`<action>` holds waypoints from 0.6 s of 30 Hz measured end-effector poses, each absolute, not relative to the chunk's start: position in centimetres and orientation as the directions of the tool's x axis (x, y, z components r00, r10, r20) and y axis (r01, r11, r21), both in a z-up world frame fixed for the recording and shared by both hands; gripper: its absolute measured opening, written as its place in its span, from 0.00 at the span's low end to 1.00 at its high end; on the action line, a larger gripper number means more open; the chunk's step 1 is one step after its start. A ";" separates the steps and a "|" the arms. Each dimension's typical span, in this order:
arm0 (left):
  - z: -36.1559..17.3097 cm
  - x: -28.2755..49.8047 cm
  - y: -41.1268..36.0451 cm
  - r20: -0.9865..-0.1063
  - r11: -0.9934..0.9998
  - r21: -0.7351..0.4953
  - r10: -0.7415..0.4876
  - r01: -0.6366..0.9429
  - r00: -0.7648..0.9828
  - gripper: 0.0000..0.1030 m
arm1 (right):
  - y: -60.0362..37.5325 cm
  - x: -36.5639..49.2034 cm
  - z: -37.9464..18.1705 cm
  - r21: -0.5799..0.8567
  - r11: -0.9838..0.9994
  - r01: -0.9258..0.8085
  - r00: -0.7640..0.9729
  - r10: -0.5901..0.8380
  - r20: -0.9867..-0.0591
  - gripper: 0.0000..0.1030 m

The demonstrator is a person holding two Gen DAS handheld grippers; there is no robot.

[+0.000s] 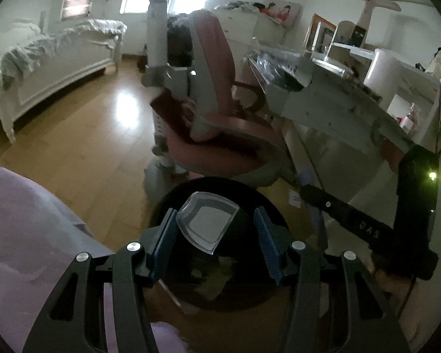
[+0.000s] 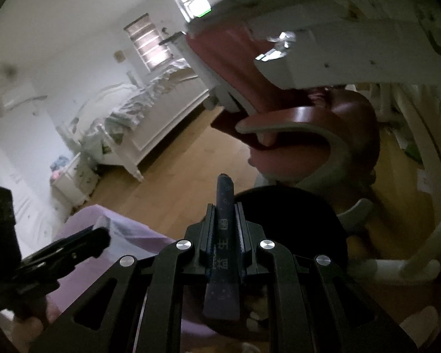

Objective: Collect trash
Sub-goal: 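Carry both items to the black bin and open both tools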

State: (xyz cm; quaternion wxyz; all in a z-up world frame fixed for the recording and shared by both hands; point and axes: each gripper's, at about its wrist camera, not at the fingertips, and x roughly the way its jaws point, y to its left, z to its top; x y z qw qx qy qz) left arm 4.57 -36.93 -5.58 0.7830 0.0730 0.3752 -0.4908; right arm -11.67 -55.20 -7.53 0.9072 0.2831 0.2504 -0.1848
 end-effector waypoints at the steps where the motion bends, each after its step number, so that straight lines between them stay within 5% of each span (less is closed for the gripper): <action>1: -5.9 4.5 -37.5 -0.665 0.507 -0.255 -0.710 0.823 0.231 0.52 | -55.6 -11.8 -8.0 0.426 0.767 0.481 0.804 -0.191 -0.563 0.13; 18: -8.5 4.2 -40.6 -0.706 0.491 -0.262 -0.684 0.831 0.182 0.52 | -56.9 -11.4 -11.5 0.449 0.738 0.504 0.775 -0.157 -0.612 0.13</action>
